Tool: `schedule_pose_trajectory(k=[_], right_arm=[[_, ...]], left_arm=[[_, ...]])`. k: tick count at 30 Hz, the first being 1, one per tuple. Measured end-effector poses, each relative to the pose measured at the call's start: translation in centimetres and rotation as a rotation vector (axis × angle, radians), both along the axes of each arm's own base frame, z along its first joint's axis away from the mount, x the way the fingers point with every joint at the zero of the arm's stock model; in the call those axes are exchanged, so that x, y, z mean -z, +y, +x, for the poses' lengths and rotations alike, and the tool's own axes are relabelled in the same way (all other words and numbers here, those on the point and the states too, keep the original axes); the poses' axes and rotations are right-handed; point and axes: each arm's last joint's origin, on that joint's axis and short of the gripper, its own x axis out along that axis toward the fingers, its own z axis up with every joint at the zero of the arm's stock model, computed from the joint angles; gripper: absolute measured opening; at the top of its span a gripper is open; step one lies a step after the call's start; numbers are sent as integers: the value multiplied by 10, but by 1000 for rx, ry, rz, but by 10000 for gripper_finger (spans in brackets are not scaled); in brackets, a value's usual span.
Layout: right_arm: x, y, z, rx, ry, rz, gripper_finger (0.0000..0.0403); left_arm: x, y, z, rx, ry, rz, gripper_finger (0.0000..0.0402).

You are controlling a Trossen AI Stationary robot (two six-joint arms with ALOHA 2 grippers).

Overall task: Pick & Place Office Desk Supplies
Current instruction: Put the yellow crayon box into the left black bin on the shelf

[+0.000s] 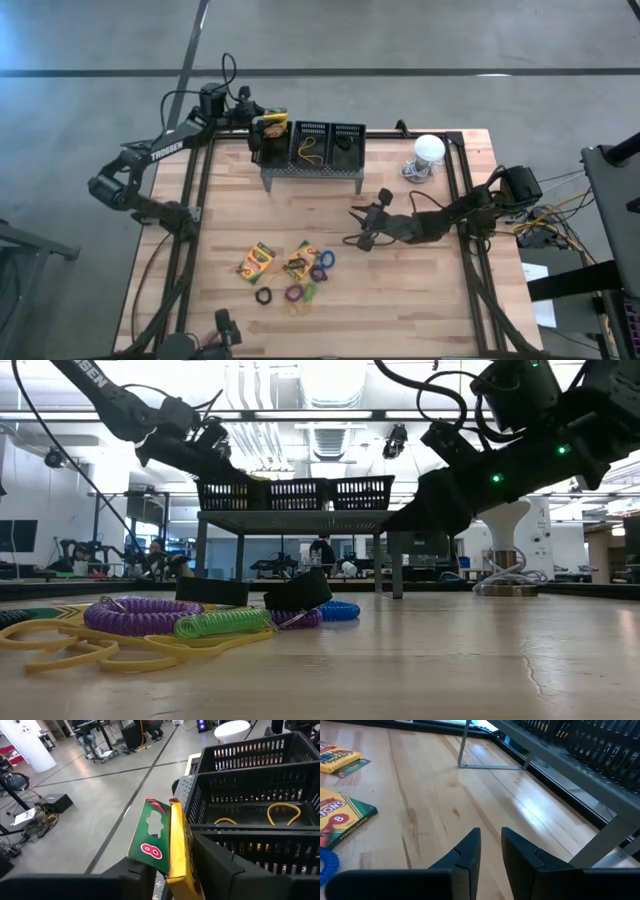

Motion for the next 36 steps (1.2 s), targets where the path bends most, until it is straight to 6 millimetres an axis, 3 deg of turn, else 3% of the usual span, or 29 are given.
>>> schedule_pose_trajectory(k=[15,21,25,30,36], right_arm=[[0,1,0,-23,-4,20,72],[0,1,0,-23,-4,19,72],[0,1,0,-22,-3,19,72],[0,1,0,-22,-2,16,72],[0,1,0,-22,-2,16,72]], left_arm=[[-4,3,0,-57,-4,27,234],[-4,2,1,-56,-4,32,256],[-17,-3,-1,-57,-31,56,261],[-42,-19,-5,-133,-65,101,261],[-57,-73,-10,-261,99,80,230]])
